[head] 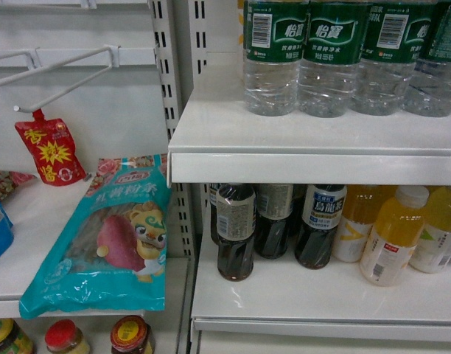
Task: Move water from second to third shelf
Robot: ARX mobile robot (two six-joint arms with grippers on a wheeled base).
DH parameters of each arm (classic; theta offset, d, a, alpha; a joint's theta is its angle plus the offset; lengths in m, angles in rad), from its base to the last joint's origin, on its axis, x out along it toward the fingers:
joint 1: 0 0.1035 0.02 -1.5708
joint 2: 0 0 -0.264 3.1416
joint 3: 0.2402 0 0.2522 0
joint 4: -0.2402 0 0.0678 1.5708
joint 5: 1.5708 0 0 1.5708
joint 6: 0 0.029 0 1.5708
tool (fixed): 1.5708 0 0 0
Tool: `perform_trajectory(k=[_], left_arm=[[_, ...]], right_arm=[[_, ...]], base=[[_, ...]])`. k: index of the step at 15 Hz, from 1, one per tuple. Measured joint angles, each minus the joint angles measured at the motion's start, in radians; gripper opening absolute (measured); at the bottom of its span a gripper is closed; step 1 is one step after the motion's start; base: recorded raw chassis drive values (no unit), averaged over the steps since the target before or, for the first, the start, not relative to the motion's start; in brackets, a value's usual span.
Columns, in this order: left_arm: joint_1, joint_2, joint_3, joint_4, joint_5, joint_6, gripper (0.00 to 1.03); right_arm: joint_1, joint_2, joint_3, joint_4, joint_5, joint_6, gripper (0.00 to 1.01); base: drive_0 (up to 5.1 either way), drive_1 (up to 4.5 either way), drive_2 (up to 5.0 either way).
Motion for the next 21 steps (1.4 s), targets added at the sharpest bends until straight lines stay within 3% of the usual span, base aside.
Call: perform_trajectory(k=[3,8,21], left_arm=[[0.000,0.000,0.000,0.000,0.000,0.000,0.98],[0.000,0.000,0.000,0.000,0.000,0.000,0.98],[0.000,0.000,0.000,0.000,0.000,0.000,0.98]], right_arm=[[0.022,0.178,0.088,0.058,0.032,-0.029,0.42],[0.053,0.343,0.204,0.107,0.058,-0.030,0.42],[0.061,0.566,0.383,0.121,0.098,-0.019,0.42]], base=[[0.0,0.00,0.0],[0.0,0.00,0.0],[0.0,0.00,0.0]])
